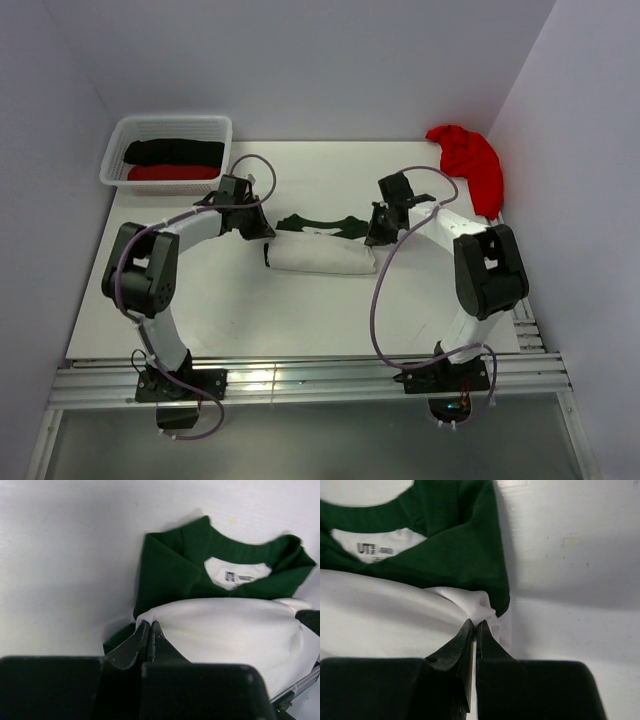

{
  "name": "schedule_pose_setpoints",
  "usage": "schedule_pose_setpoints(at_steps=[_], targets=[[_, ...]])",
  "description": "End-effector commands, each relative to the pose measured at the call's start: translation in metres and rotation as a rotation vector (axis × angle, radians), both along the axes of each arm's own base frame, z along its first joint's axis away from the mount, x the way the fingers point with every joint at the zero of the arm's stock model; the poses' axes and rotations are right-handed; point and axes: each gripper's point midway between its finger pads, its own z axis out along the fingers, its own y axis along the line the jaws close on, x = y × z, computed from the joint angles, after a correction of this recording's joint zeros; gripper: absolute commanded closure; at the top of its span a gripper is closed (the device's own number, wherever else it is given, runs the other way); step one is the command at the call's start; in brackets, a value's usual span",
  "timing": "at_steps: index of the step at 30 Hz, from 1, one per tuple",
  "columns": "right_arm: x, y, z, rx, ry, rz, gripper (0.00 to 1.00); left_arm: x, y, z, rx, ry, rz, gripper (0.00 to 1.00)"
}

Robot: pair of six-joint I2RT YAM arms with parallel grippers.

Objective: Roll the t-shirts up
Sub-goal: Roll the tshirt

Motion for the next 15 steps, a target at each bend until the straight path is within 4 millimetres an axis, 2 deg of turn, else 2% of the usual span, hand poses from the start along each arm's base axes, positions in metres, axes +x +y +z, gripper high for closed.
schedule_pose_setpoints(at_steps=[1,3,8,9,11,12,14,15], targets=[[0.001,-0.023,-0.015,-0.091,0.021,-0.048,1.00,0.027,0.019,-0.010,0.092,-0.039,0.047,1.00],[-0.013,-0.025,-0.026,-0.114,0.041,-0.051,1.00,0.029,0.019,-0.022,0.103,-0.017,0.047,1.00],[-0.055,-0.006,-0.035,-0.129,0.071,0.005,1.00,0.031,0.014,-0.039,0.119,0.013,0.036,1.00],[-0.071,0.003,-0.036,-0.136,0.077,0.028,1.00,0.032,0.008,-0.037,0.119,0.005,0.021,1.00],[-0.089,0.018,-0.035,-0.123,0.078,0.068,1.00,0.030,0.003,-0.043,0.131,0.016,0.009,1.00],[-0.109,0.032,-0.036,-0.111,0.090,0.106,1.00,0.029,-0.006,-0.041,0.131,0.009,-0.010,1.00],[-0.129,0.044,-0.037,-0.095,0.095,0.143,0.97,0.029,-0.014,-0.043,0.127,0.004,-0.028,1.00],[-0.144,0.057,-0.037,-0.086,0.103,0.176,0.95,0.030,-0.024,-0.039,0.122,-0.009,-0.048,1.00]])
